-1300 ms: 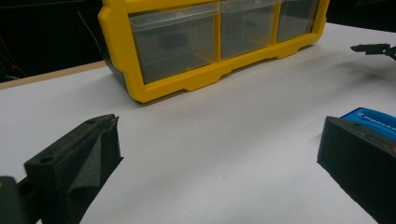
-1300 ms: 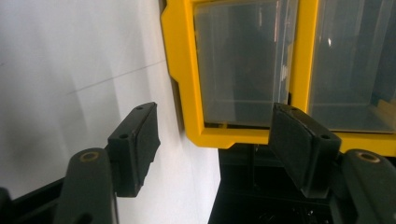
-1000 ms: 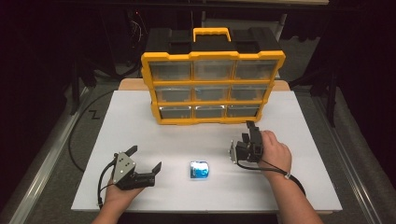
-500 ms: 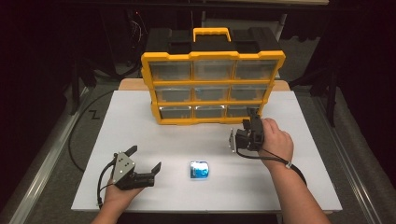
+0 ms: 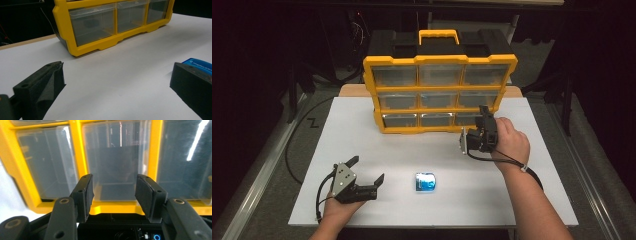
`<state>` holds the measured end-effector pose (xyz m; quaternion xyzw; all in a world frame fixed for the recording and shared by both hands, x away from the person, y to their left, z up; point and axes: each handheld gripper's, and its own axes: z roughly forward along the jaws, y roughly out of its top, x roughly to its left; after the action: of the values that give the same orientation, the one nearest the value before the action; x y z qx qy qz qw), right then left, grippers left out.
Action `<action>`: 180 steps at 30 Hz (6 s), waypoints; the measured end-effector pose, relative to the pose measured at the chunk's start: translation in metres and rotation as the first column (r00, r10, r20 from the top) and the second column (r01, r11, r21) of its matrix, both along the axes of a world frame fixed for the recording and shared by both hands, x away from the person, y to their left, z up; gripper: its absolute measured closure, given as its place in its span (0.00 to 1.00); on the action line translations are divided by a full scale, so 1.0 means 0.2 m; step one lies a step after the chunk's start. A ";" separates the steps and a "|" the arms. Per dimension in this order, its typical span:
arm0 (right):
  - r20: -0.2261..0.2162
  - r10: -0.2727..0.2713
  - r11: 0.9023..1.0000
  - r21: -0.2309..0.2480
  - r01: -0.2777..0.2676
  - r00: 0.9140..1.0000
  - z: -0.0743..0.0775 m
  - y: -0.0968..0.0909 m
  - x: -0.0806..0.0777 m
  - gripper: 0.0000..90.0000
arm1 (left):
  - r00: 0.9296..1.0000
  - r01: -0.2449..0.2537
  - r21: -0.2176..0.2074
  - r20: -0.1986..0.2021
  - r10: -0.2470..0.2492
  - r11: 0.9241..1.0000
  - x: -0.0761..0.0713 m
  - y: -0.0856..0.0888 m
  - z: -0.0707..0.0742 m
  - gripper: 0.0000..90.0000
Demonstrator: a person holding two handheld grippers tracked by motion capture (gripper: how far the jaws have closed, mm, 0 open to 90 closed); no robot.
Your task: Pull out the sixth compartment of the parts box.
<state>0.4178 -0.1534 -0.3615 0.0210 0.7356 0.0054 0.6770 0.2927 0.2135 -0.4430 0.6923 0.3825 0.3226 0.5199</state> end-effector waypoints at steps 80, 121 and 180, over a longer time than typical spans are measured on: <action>0.053 -0.024 0.996 -0.085 0.029 0.998 0.13 0.05 0.19 0.89 | 1.000 -0.002 -0.012 -0.001 0.002 1.000 0.00 0.02 0.00 0.00; 0.042 0.010 0.996 -0.094 -0.006 0.999 0.14 0.01 -0.10 0.89 | 1.000 0.002 -0.010 0.007 -0.002 1.000 -0.01 0.02 0.01 0.00; 0.010 0.029 0.996 -0.087 -0.028 1.000 0.06 -0.01 -0.24 0.57 | 1.000 0.007 -0.008 0.004 -0.007 1.000 0.00 0.01 0.00 0.00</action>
<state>0.3691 -0.1553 -0.3496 -0.0192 0.7316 -0.0167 0.6812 0.2919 0.2164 -0.4427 0.6909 0.3802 0.3208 0.5246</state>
